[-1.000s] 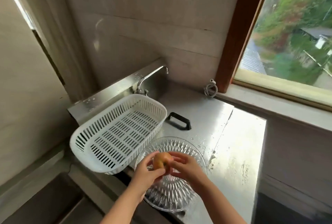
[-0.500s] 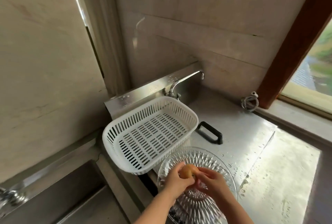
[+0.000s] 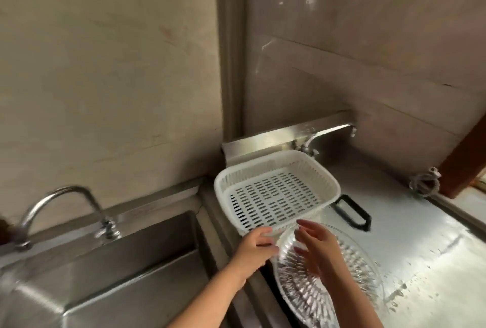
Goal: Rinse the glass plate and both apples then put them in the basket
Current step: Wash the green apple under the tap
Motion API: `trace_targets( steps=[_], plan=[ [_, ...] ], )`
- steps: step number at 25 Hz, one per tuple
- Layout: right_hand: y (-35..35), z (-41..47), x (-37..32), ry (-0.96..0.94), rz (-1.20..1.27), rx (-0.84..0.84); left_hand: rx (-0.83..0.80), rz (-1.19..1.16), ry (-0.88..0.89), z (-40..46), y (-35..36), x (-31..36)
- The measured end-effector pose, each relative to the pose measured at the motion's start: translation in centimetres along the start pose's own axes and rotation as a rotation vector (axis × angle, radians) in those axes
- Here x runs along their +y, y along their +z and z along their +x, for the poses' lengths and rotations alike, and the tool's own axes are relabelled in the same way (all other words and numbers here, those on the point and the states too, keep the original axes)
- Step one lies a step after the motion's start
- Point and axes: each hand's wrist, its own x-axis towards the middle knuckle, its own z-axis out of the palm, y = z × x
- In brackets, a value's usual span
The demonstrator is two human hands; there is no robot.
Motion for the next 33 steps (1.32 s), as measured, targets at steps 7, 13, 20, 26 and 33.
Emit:
trace_targets(
  steps=[7,13,20,26,33],
  plan=[
    [19.6,-4.7,-1.6,-0.405,-0.578,-0.374,0.491,0.036,0.099,-12.8,-15.8,-3.4],
    [35.6,-14.3,1.6,-0.568,-0.76,-0.774,0.858,-0.036,-0.013,-26.2,-25.7,-11.5],
    [48.9,-26.0,6.4,-0.683,-0.882,-1.067,1.194,-0.194,-0.148,-41.2,-33.5,-20.9],
    [62.0,-37.2,11.8,-0.73,-0.913,-1.294,1.478,-0.32,-0.297,-54.8,-40.3,-30.6],
    [74.0,-44.9,20.1,-0.564,-0.998,-1.405,1.594,-0.712,-0.398,-62.2,-48.4,-40.6]
  ],
)
